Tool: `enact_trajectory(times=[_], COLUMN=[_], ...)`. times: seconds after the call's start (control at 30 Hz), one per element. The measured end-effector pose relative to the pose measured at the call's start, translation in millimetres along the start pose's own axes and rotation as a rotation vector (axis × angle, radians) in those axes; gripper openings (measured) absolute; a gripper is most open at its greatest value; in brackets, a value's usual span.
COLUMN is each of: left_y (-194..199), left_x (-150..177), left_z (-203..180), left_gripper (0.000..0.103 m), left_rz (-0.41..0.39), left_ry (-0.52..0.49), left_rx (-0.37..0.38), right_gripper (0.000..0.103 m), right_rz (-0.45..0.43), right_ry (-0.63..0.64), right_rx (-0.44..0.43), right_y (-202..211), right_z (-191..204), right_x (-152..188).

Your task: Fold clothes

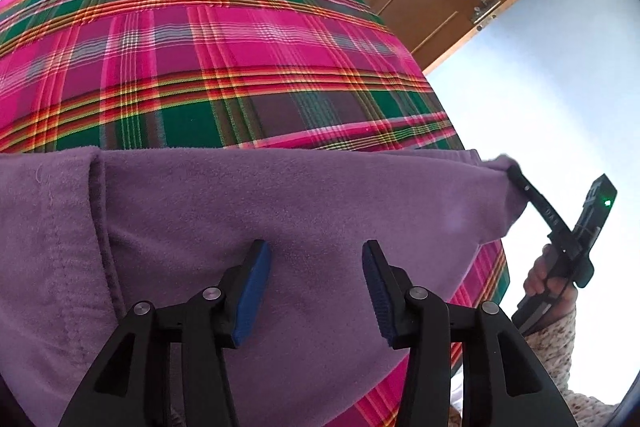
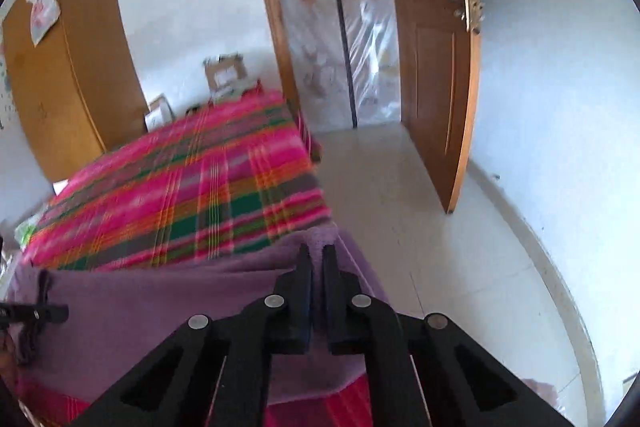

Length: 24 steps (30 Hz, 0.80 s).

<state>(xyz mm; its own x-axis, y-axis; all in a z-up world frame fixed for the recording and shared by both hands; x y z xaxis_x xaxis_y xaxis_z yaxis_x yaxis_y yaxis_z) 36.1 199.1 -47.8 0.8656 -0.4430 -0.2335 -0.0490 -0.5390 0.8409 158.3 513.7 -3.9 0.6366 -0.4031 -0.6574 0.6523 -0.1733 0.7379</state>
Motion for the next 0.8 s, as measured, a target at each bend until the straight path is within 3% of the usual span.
enact_trajectory(times=[0.17, 0.4, 0.6, 0.73, 0.8], left_y=[-1, -1, -2, -3, -4], left_x=[0, -2, -3, -4, -4], left_z=[0, -1, -2, -4, -4], left_gripper=[0.050, 0.050, 0.050, 0.050, 0.050], left_rz=[-0.003, -0.002, -0.003, -0.008, -0.011], left_ry=[0.000, 0.010, 0.010, 0.009, 0.012], left_rx=[-0.011, -0.007, -0.013, -0.023, -0.024], right_gripper=[0.005, 0.010, 0.015, 0.016, 0.021], right_rz=[-0.039, 0.141, 0.112, 0.098, 0.128], right_ry=[0.059, 0.002, -0.102, -0.108, -0.092], right_rx=[0.034, 0.092, 0.161, 0.047, -0.003], right_y=[1, -40, -27, -26, -35], right_z=[8, -7, -39, -38, -35], right_x=[-15, -5, -10, -23, -28])
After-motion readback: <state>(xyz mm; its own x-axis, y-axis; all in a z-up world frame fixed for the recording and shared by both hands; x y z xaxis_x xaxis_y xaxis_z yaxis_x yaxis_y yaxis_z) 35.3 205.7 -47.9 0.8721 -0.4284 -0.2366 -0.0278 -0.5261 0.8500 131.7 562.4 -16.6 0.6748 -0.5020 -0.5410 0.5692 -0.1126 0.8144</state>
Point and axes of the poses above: each gripper's, at about its wrist camera, not at the fingertips, and y roughly against the way its jaws point, z to its left, x to its underside, the point moved 7 cm from there along -y, roughly the way its jaws point, and after that the axes turned 11 degrees about z, right-handed, at the moved point
